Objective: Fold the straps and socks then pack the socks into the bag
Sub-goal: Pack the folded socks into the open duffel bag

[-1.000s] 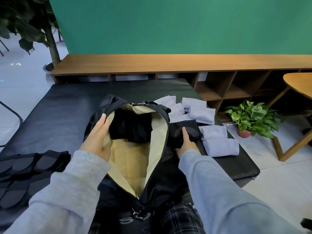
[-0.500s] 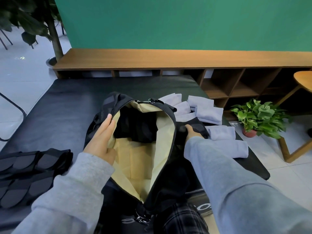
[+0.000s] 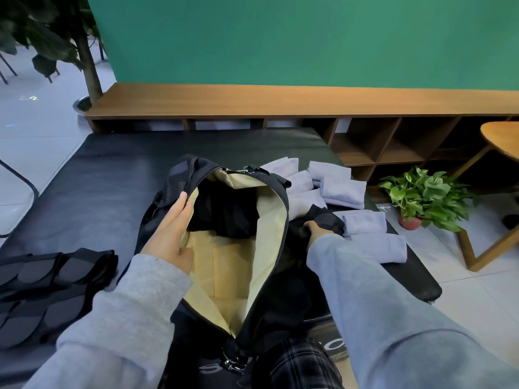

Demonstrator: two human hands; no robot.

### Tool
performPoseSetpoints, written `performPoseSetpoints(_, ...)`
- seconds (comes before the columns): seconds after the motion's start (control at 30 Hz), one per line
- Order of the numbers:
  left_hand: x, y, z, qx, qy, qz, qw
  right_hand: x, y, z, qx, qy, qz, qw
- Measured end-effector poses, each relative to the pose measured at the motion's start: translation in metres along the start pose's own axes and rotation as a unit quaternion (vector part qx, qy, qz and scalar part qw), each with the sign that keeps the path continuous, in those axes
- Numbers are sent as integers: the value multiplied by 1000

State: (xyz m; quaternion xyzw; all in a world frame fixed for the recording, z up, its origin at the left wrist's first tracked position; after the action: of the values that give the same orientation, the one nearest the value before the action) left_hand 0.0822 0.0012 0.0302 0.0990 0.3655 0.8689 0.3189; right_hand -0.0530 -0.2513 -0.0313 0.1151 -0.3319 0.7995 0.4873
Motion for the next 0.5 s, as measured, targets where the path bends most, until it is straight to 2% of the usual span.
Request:
performPoseSetpoints(0.03,0,1,-1,1,-1,0,1000,1,3,1,25,19,-5,1000)
performPoseSetpoints(0.07,0,2,-1,-2,1,-3,1000,5,5,3,65,2,7,998)
performPoseSetpoints(0.13,-4,1,-4,-15,3,-5,1000,10,7,4,42,-39,28,998)
performPoseSetpoints(0.2,-5,0,-6,-15,2,-5,1000,16,9,5,-13,-45,70,996)
performPoseSetpoints(0.33,-6,4,-7,-23,7,-9,1000,30,19,6,-46,78,97,991)
performPoseSetpoints(0.5,-5,2,-5,-28,7,-9,1000,28,16,-5,-109,167,65,978)
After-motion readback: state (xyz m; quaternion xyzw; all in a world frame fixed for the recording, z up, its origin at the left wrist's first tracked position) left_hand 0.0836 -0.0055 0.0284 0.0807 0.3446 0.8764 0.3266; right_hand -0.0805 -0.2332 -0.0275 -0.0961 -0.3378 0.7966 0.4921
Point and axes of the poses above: each hand's wrist, its own x-axis away from the middle knuckle, its own z-axis out of the back of the hand, y = z × x, the point moved 2 cm from there along -x, towards the middle knuckle, and after that the axes turned 5 degrees about z, right-handed, at the moved point
